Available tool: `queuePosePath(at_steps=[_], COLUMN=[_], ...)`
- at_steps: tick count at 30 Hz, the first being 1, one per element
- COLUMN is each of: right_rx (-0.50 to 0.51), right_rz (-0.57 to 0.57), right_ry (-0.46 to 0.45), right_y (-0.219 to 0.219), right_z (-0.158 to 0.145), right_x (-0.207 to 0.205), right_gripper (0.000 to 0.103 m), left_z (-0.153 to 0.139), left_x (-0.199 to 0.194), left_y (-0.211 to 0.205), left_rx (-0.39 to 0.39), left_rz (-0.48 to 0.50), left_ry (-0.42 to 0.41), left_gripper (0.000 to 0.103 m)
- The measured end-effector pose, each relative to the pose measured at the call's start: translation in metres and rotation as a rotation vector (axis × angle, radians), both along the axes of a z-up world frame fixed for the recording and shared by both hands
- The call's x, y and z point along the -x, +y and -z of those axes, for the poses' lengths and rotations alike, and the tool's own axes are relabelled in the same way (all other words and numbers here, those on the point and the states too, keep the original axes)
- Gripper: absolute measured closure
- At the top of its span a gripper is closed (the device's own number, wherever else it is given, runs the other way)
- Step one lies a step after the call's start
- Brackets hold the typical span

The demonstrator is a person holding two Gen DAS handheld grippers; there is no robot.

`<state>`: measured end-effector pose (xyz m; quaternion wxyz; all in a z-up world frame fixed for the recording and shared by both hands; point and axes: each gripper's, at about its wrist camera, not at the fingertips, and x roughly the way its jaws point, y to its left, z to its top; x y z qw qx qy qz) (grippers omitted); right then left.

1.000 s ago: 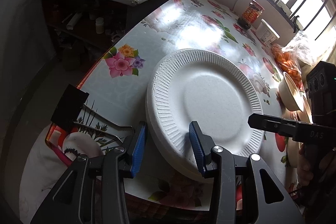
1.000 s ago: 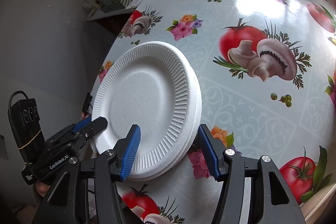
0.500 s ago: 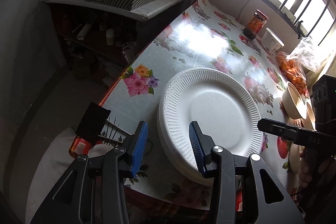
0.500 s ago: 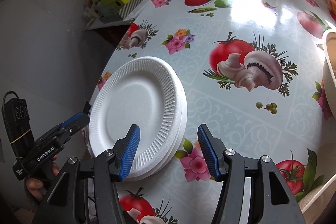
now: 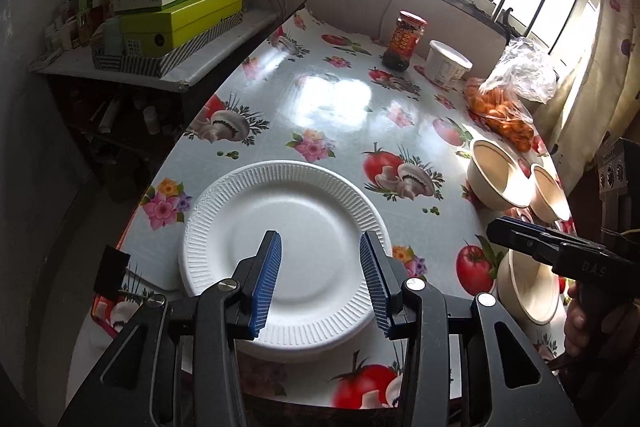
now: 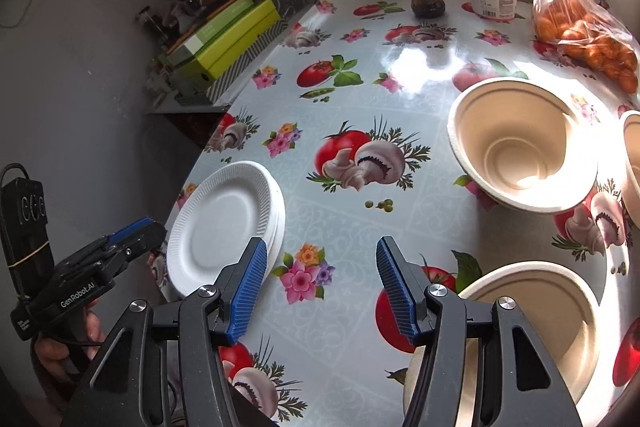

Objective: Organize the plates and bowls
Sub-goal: 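Move the left tool to the rim of a tan paper bowl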

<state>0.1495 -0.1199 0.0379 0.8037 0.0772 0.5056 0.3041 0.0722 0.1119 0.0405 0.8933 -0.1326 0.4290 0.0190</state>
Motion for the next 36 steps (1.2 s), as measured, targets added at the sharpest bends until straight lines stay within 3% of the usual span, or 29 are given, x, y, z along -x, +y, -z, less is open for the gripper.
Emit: queuePosePath(at_steps=[10,14,20,25,36], right_rx=[0.04,0.089,0.134,0.115,0.125], right_rz=[0.169,0.247,0.338,0.388,0.366], right_ry=[-0.092,-0.142,-0.186,-0.192,-0.232], right_y=[-0.075,-0.102,-0.137,-0.157,-0.163], right_z=[-0.013,-0.015,-0.014,-0.01,0.0], right_x=[0.02,0.026,0.03,0.023,-0.002], right_gripper=[0.045,0.045,0.045,0.045,0.046], left_z=[-0.004,-0.007,-0.005,-0.001,0.017], left_x=[-0.03,-0.044,-0.068,-0.088,-0.125], left_y=[-0.083,-0.107,-0.13,-0.147,-0.162], left_rx=[0.011,0.049,0.044,0.026,0.05], left_rz=[0.198,0.265,0.316,0.356,0.377], left_ry=[-0.012,-0.026,-0.023,-0.016,0.016], left_gripper=[0.061,0.061,0.061,0.061,0.061])
